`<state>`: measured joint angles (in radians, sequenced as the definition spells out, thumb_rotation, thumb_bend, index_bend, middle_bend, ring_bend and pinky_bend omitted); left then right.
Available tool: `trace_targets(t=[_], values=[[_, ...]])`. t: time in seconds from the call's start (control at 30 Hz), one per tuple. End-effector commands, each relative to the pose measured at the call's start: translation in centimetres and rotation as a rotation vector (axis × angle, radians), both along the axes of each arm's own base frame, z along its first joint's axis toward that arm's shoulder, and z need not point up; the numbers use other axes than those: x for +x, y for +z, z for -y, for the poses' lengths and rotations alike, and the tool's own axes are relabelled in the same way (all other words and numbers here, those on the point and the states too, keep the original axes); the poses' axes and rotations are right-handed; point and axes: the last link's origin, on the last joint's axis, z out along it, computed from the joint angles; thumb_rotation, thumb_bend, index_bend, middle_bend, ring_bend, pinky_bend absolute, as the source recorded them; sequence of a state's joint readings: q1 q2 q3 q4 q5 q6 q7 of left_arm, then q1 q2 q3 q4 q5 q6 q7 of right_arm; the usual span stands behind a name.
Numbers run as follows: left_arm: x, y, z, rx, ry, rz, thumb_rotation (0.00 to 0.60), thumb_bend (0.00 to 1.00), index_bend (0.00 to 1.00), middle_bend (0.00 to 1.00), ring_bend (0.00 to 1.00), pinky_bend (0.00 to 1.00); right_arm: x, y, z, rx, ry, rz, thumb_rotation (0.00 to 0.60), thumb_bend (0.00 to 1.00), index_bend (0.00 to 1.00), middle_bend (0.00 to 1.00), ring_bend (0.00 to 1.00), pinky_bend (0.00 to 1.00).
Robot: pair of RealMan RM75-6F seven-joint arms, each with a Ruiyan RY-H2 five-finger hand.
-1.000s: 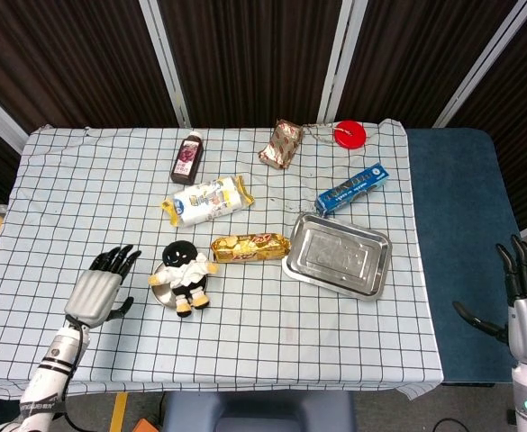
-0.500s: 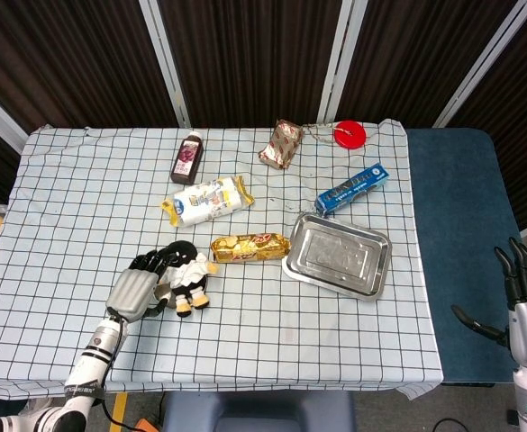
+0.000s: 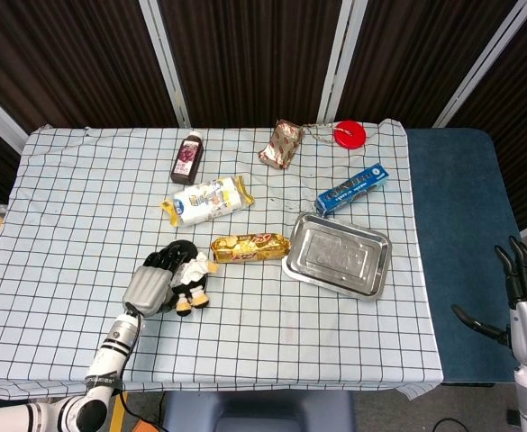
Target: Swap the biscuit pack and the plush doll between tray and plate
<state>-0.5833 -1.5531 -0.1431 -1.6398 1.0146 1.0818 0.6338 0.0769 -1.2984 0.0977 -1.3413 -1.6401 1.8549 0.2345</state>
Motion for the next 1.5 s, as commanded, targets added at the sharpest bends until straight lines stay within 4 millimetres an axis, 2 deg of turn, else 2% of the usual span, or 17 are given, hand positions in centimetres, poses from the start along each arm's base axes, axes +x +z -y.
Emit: trace_targets(t=[0.03,0.33,0.4,0.47,0.53,0.57,0.7,0.9,1.13,1.3,1.5], values=[[-0.1,-0.7,-0.2,-0.016,0.007,0.004,0.6,0.36,0.0,0.0,0.0,0.11,0.0,0.0,0.0,0.002,0.003,0.0,0.6,0.02,0.0,0.0,0.0,0.0],[-0.5,-2.2,-0.4,-0.011,0.018,0.021,0.6,0.36,0.0,0.0,0.0,0.09,0.0,-0.1,0.0,0.007,0.01,0.005,0.6,0.02,0.0,0.0,0.0,0.0],[-0.6,-2.6,-0.5,0.011,0.015,0.032,0.6,0.37,0.04,0.01,0.01,0.09,0.0,-0.1,0.0,0.008,0.011,0.006,0.6,0.02,0.0,0.0,0.0,0.0],[-0.6,-2.9,-0.7,0.044,0.001,0.043,0.6,0.37,0.14,0.09,0.07,0.13,0.0,-0.1,0.0,0.011,0.011,0.008,0.6,0.02,0.0,0.0,0.0,0.0],[-0.7,-3.3,-0.9,0.095,-0.019,0.063,0.6,0.37,0.26,0.22,0.19,0.22,0.0,-0.1,0.1,0.015,0.01,0.009,0.6,0.02,0.0,0.0,0.0,0.0],[-0.7,-3.5,-1.0,0.114,-0.028,0.074,0.6,0.38,0.33,0.3,0.27,0.29,0.0,-0.2,0.1,0.017,0.01,0.009,0.6,0.02,0.0,0.0,0.0,0.0],[-1.1,-4.0,-1.2,0.198,-0.078,0.116,0.6,0.39,0.51,0.51,0.49,0.5,0.0,-0.2,0.1,0.023,0.01,0.011,0.6,0.02,0.0,0.0,0.0,0.0],[-1.5,-4.2,-1.3,0.259,-0.123,0.134,0.6,0.41,0.68,0.68,0.65,0.65,0.0,-0.1,0.1,0.021,0.017,0.014,0.6,0.02,0.0,0.0,0.0,0.0],[-1.4,-3.6,-1.2,0.325,-0.174,0.175,0.6,0.5,0.87,0.86,0.8,0.8,0.1,-0.1,0.2,0.022,0.023,0.013,0.6,0.02,0.0,0.0,0.0,0.0],[-1.7,-2.9,-1.0,0.361,-0.207,0.205,0.6,0.54,0.89,0.87,0.82,0.83,0.1,-0.2,0.2,0.021,0.023,0.014,0.6,0.02,0.0,0.0,0.0,0.0],[-1.1,-1.6,-0.2,0.389,-0.261,0.267,0.6,0.55,0.9,0.88,0.83,0.83,0.2,-0.2,0.1,0.02,0.033,0.02,0.6,0.02,0.0,0.0,0.0,0.0]])
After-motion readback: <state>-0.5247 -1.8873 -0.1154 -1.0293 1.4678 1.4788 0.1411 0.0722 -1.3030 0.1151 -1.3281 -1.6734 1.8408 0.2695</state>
